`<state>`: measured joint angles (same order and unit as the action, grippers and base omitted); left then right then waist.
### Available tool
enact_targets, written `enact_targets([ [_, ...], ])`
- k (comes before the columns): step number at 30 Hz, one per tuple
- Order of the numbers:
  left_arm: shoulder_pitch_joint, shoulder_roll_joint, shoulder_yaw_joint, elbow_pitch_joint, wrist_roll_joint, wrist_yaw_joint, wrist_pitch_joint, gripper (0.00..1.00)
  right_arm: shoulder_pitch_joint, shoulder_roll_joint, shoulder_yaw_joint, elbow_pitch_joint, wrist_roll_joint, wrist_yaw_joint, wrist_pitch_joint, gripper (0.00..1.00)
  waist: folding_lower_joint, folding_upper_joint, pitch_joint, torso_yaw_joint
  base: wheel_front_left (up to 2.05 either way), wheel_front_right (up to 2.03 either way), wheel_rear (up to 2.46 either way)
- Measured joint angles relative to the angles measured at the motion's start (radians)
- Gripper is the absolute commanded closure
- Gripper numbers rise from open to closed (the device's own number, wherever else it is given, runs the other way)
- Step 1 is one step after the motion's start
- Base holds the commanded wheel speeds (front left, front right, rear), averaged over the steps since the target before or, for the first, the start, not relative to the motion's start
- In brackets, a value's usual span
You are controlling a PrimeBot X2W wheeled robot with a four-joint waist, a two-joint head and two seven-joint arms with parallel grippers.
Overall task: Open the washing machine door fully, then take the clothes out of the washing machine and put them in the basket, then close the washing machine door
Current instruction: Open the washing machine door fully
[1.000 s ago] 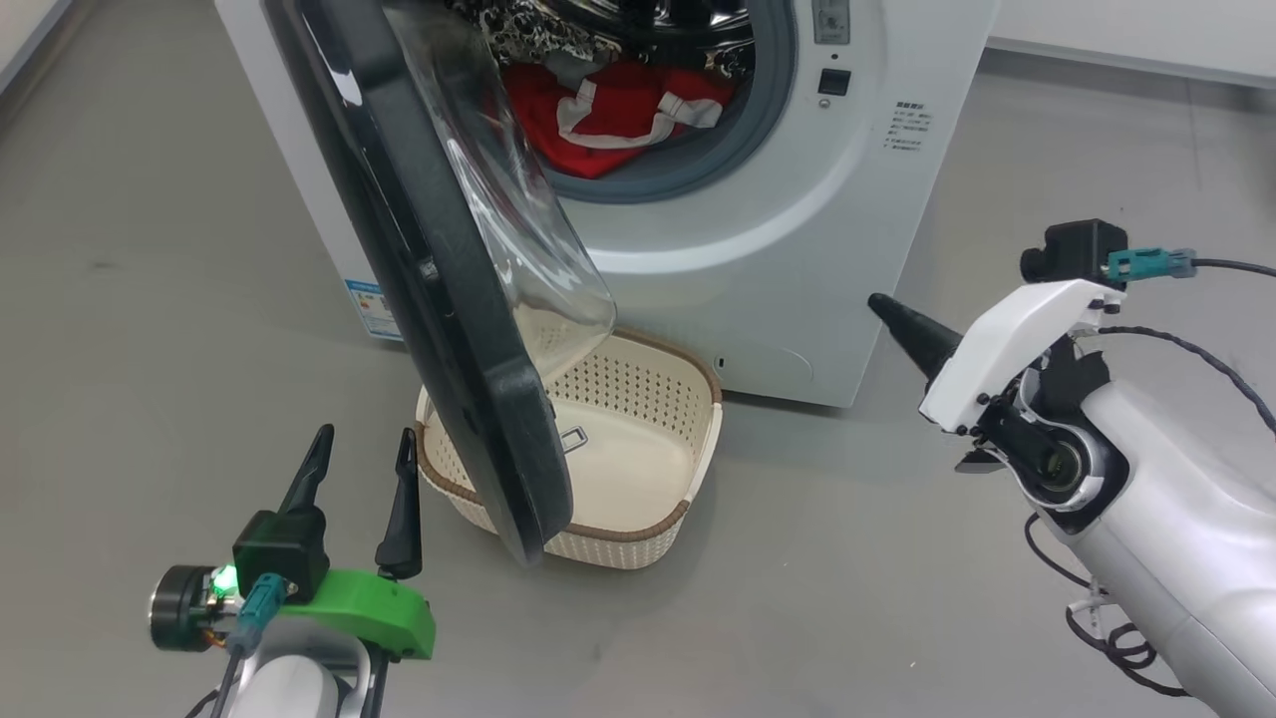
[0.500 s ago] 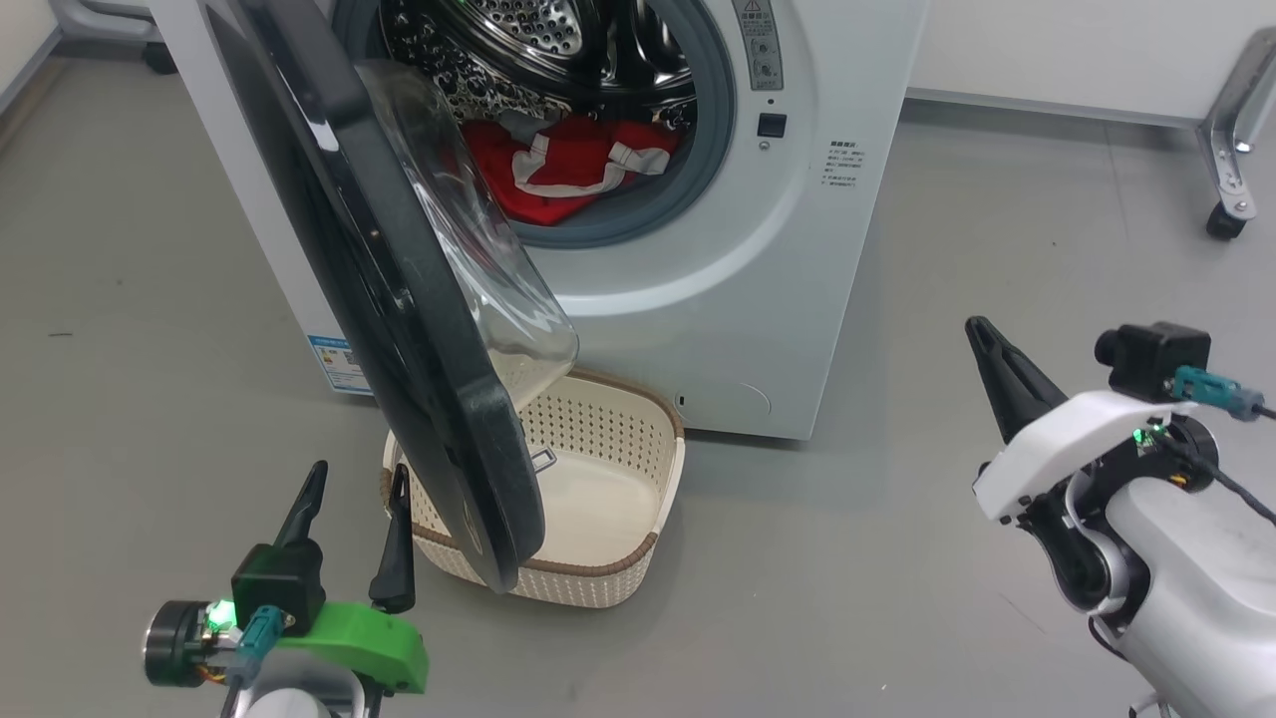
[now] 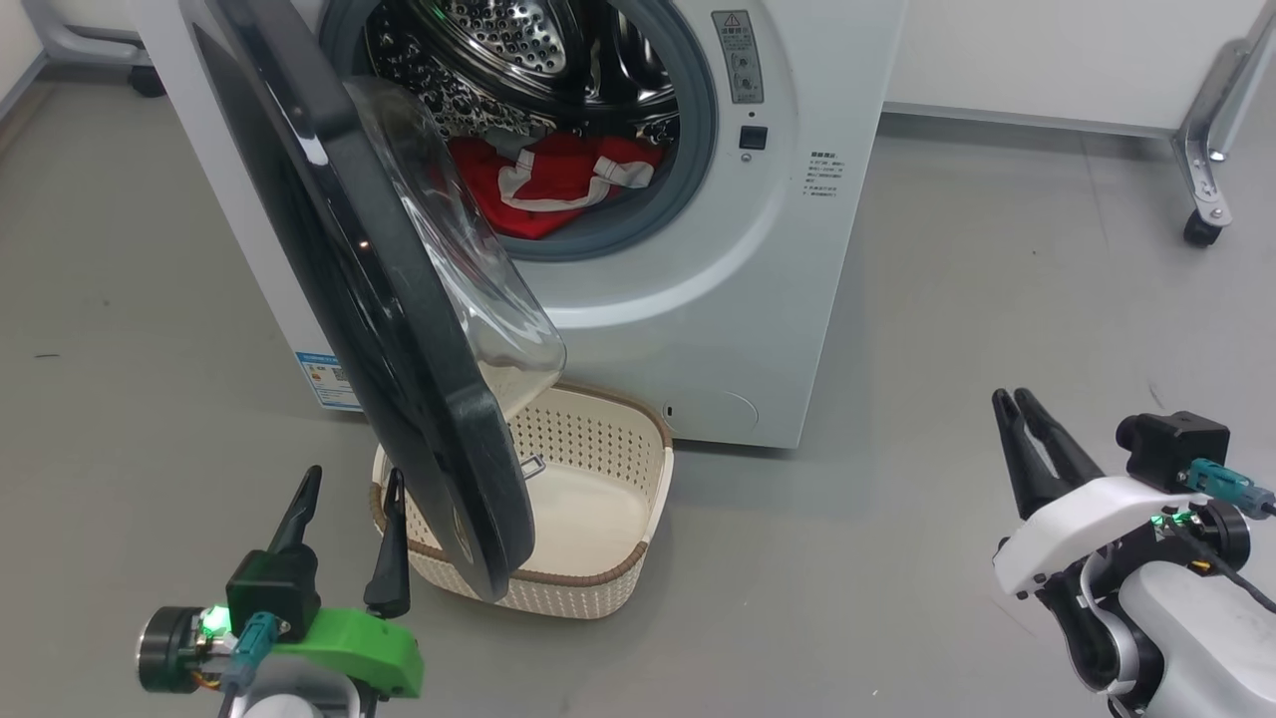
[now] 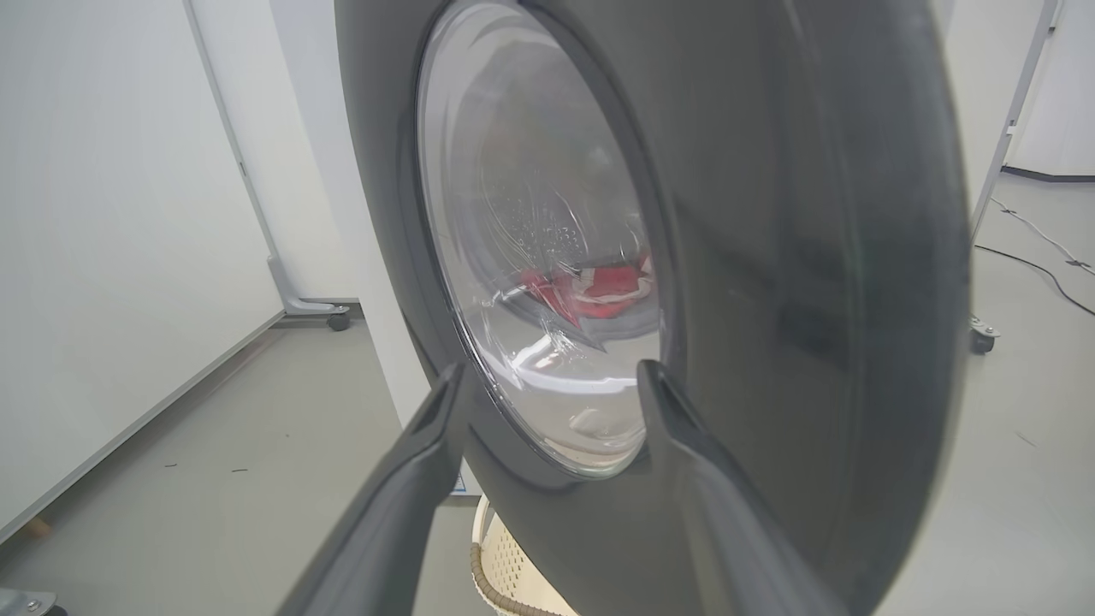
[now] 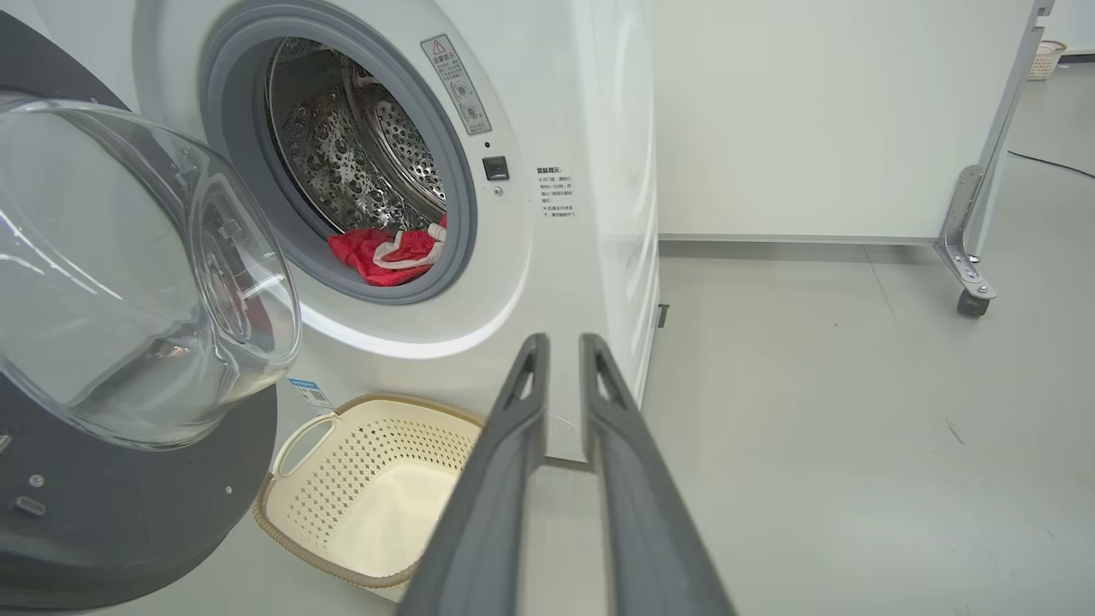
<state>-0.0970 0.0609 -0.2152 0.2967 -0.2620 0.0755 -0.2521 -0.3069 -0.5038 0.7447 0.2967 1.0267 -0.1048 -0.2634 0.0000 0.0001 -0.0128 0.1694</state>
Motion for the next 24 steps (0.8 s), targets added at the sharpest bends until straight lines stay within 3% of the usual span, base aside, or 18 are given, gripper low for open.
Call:
enact_targets([
  [9, 0.015, 0.0, 0.009, -0.004, 0.0, 0.0, 0.0, 0.0, 0.072, 0.042, -0.142, -0.101, -0.126, -0.013, 0.004, 0.0, 0.0, 0.0, -0.004, -0.013, 0.0, 0.0, 0.0],
  [24, 0.021, 0.0, 0.014, -0.01, 0.007, 0.0, 0.0, 0.0, 0.229, 0.098, -0.231, -0.174, -0.274, -0.014, 0.004, 0.0, 0.0, 0.0, -0.004, -0.023, 0.0, 0.0, 0.0],
])
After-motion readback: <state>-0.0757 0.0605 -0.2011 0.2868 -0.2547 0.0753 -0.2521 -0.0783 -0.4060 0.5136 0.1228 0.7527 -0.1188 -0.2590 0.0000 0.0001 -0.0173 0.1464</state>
